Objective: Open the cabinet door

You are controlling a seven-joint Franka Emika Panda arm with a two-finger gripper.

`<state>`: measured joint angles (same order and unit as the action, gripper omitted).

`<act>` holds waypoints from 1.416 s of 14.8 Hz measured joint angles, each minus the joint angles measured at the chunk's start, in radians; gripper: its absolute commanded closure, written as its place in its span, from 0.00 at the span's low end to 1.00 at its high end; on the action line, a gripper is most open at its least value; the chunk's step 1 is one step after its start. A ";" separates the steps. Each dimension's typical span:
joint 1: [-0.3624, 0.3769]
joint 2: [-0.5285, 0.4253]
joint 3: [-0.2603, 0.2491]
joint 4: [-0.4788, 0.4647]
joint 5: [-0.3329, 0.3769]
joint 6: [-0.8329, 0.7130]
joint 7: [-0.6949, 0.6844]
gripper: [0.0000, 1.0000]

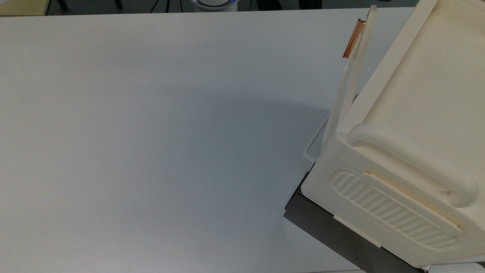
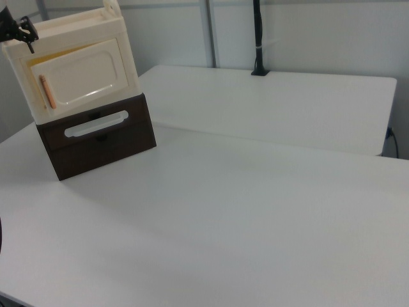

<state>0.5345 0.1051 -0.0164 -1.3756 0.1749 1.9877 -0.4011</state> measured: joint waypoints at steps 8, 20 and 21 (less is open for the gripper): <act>0.021 0.034 0.000 -0.025 0.007 0.028 0.000 0.00; -0.144 0.034 -0.032 -0.045 -0.005 -0.110 0.000 0.00; -0.156 0.031 -0.033 -0.043 -0.012 -0.137 0.000 0.00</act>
<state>0.3787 0.1360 -0.0497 -1.4187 0.1625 1.8511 -0.4011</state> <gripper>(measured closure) 0.000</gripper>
